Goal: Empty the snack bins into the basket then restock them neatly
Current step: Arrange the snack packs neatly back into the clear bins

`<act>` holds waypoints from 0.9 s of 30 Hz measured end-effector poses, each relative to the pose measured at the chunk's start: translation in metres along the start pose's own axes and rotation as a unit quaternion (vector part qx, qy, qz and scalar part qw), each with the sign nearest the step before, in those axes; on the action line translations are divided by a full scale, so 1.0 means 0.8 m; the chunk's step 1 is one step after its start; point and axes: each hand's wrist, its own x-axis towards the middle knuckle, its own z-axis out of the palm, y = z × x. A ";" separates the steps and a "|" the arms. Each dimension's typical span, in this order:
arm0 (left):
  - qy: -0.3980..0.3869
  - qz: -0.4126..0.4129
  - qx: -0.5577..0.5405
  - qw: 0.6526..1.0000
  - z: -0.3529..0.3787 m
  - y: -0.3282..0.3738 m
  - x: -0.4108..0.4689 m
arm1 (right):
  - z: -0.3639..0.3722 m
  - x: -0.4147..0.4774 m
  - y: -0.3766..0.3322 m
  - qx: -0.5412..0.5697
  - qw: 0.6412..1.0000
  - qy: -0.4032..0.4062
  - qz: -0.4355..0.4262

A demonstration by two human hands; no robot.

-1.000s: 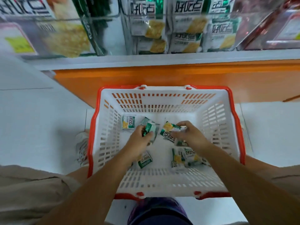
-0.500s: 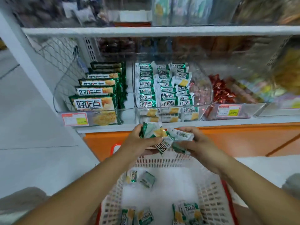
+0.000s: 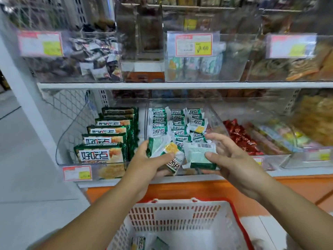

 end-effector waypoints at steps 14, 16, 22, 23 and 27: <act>0.042 0.008 -0.092 0.995 0.009 0.003 0.032 | 0.017 0.044 0.010 -0.266 0.957 0.065 -0.095; 0.046 0.019 -0.084 0.995 0.004 0.007 0.034 | 0.018 0.047 0.007 -0.289 0.954 0.042 -0.067; 0.071 0.063 -0.015 0.995 -0.007 0.016 0.027 | 0.024 0.047 -0.006 -0.190 0.980 0.045 -0.034; 0.079 0.077 0.000 0.994 -0.009 0.017 0.025 | 0.024 0.047 -0.009 -0.177 0.983 0.042 -0.028; 0.098 0.112 0.052 0.988 -0.017 0.020 0.021 | 0.021 0.049 -0.019 -0.167 0.985 0.044 -0.021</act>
